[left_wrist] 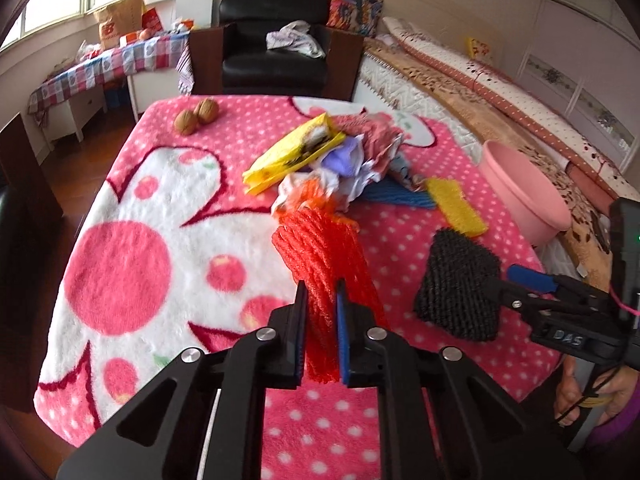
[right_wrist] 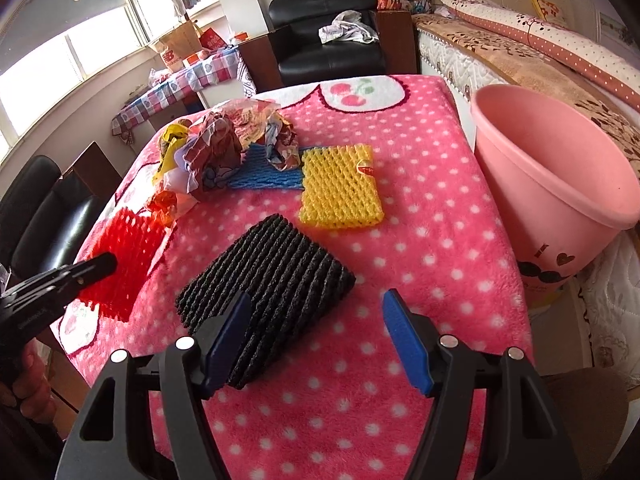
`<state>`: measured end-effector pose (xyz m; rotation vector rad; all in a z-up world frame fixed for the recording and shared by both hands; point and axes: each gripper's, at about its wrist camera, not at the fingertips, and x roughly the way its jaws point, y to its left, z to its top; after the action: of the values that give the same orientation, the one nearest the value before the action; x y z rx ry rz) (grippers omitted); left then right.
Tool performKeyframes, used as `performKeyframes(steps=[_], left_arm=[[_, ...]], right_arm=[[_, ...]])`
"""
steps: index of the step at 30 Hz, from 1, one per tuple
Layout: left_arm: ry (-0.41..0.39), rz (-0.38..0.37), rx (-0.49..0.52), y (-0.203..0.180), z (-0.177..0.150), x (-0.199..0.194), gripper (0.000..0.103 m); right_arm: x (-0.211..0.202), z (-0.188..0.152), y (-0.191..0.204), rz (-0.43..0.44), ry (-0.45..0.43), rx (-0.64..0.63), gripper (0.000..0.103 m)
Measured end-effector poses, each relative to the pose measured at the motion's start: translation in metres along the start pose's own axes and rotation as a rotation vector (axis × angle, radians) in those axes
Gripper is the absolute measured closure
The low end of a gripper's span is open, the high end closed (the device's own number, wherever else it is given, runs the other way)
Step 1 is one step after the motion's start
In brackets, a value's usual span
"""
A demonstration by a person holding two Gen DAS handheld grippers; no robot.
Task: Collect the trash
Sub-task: 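Grasp the orange foam net with the left tool while the right tool grasps the black foam net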
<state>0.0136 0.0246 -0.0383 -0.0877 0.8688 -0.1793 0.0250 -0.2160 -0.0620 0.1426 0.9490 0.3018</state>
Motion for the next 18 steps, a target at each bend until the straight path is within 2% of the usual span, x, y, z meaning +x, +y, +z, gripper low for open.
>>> performKeyframes(steps=[4,9,14,18], left_arm=[[-0.035,-0.015,0.034,-0.007,0.002,-0.007,0.091],[-0.058,-0.025,0.043,-0.01,0.005,-0.012,0.091],[-0.083,-0.033,0.049,-0.013,0.009,-0.018,0.091],[-0.115,-0.046,0.062,-0.023,0.019,-0.024,0.091]], right_arm=[[0.005,0.0,0.003,0.003,0.01,0.002,0.054],[0.002,0.0,0.008,0.024,0.001,-0.011,0.093],[-0.019,0.002,0.007,0.051,-0.064,-0.015,0.094],[-0.042,0.011,0.0,0.039,-0.138,-0.011,0.094]])
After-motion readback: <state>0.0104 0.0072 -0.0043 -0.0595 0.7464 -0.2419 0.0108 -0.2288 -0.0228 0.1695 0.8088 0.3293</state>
